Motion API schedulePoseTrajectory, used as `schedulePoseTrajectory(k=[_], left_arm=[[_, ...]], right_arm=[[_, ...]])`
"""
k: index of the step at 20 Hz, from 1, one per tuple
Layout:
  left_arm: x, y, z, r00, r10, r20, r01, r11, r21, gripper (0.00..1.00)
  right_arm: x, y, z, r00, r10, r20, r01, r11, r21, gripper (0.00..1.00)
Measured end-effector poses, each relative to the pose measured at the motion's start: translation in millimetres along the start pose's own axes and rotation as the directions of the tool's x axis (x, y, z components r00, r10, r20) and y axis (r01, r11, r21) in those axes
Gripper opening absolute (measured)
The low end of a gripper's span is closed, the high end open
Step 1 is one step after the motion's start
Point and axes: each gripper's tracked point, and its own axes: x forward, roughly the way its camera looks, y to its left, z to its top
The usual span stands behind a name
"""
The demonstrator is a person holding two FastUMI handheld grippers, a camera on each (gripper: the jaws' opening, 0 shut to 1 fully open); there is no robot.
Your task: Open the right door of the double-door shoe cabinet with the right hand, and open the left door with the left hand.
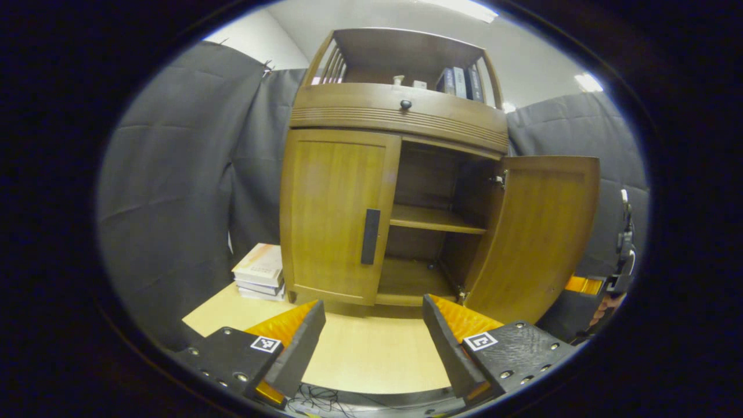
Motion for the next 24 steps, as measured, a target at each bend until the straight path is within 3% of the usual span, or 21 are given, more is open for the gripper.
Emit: schedulePoseTrajectory(k=[4,6,8,9,10,14,18,20,21,24], left_arm=[[2,15,1,1.0,0.031,0.001,-0.031,0.999,0.043,0.99],[5,15,4,1.0,0.026,0.008,-0.026,0.999,0.026,0.99],[5,12,6,1.0,0.002,0.007,-0.002,1.0,0.004,0.99],[4,13,6,1.0,-0.006,0.007,0.006,1.0,0.009,0.99],[5,17,7,1.0,-0.008,0.015,0.008,1.0,0.026,0.99],[15,49,15,0.998,0.005,0.068,-0.017,0.985,0.171,0.99],[16,42,17,0.995,-0.065,0.076,0.053,0.987,0.154,0.99],[18,41,17,0.993,-0.089,0.084,0.076,0.987,0.142,0.99],[19,38,18,0.99,-0.107,0.091,0.094,0.986,0.138,0.99],[24,36,18,0.985,-0.152,0.088,0.138,0.98,0.144,0.99]], right_arm=[[-14,-5,5,0.997,-0.052,0.052,0.055,0.997,-0.058,0.14],[-26,-28,11,0.983,-0.147,0.11,0.161,0.978,-0.129,0.14],[-42,-38,15,0.963,-0.226,0.15,0.247,0.958,-0.143,0.04],[-52,-37,16,0.954,-0.253,0.162,0.275,0.952,-0.133,0.0],[-58,-32,17,0.946,-0.276,0.172,0.299,0.947,-0.12,0.08],[-73,8,27,0.911,-0.342,0.23,0.372,0.922,-0.105,0.08],[-68,74,48,0.894,-0.299,0.334,0.363,0.92,-0.148,0.08],[-60,109,48,0.906,-0.255,0.338,0.316,0.938,-0.139,0.08],[-55,124,46,0.911,-0.245,0.333,0.303,0.943,-0.135,0.0],[-27,160,38,0.932,-0.195,0.307,0.258,0.949,-0.179,0.31]])
